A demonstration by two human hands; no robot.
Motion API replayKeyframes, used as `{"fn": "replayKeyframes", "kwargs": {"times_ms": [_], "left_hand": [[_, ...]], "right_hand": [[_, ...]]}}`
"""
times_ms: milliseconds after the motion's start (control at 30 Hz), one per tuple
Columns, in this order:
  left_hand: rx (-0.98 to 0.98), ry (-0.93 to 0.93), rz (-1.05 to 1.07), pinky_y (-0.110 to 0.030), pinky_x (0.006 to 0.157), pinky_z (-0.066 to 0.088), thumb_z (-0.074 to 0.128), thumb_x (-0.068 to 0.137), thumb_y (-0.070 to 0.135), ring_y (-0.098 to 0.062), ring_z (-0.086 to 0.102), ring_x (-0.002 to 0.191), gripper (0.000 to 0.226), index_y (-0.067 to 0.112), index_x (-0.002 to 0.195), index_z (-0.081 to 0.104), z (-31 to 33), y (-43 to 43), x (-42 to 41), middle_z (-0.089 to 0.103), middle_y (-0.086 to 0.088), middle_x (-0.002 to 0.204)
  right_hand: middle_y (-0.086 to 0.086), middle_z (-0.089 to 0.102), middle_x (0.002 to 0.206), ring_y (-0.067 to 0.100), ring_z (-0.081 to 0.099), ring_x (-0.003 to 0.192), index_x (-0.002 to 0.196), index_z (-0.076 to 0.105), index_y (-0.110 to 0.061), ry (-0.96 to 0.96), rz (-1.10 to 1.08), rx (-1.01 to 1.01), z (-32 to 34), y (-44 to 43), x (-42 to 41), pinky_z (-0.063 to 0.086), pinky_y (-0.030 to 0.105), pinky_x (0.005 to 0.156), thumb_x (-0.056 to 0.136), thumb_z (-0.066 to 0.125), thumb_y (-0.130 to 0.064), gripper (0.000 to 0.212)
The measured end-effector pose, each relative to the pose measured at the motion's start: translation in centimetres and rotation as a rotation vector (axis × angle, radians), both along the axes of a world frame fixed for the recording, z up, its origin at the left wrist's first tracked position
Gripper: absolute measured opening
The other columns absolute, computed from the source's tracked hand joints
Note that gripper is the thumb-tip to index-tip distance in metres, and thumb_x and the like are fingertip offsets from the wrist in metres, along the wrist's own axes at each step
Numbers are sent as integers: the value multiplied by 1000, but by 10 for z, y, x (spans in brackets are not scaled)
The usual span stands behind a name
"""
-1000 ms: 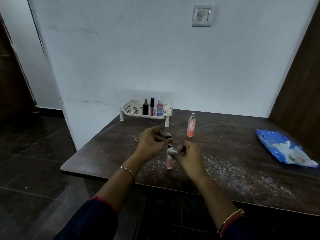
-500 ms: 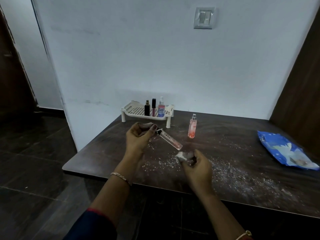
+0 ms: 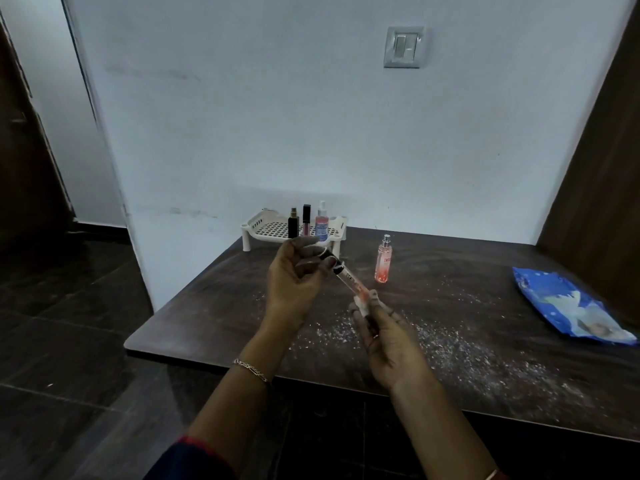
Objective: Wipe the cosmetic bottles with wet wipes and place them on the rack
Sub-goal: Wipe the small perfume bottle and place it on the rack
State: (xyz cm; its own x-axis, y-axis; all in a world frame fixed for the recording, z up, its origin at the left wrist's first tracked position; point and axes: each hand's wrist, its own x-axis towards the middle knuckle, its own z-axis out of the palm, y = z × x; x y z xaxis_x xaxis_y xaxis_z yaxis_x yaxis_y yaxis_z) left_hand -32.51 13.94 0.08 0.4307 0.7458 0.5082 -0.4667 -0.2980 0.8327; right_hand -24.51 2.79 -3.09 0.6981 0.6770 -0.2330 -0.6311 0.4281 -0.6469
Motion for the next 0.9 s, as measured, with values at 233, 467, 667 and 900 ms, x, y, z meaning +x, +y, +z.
{"fn": "replayKeyframes", "kwargs": {"times_ms": [233,467,667,900], "left_hand": [[-127,74,-295,-22,83,54,59,83,-8,-13,67,101,36,5,117,57,-21,-24,13,71,-7,107],[29,166,-179,-25,85,54,59,83,-10,-15,68,99,23,2,101,64,-28,-30,19,73,-9,98],[273,316,37,-21,79,55,67,83,6,-2,68,88,20,22,93,66,-32,-25,18,72,6,90],[457,626,185,-40,70,56,69,82,28,-10,66,71,17,15,76,59,-35,-9,19,68,3,72]], "right_hand": [[10,73,77,11,70,65,89,67,1,83,79,88,5,1,-3,56,15,54,82,62,-1,9],[4,70,66,6,66,54,77,67,-2,89,33,36,2,3,2,53,12,48,88,58,-4,13],[6,71,77,8,63,57,80,68,-6,-212,-169,-181,8,-3,9,53,13,52,75,72,0,9],[-9,67,101,-4,60,83,100,67,-28,-1097,-276,-350,57,-5,17,50,12,69,85,64,-12,22]]}}
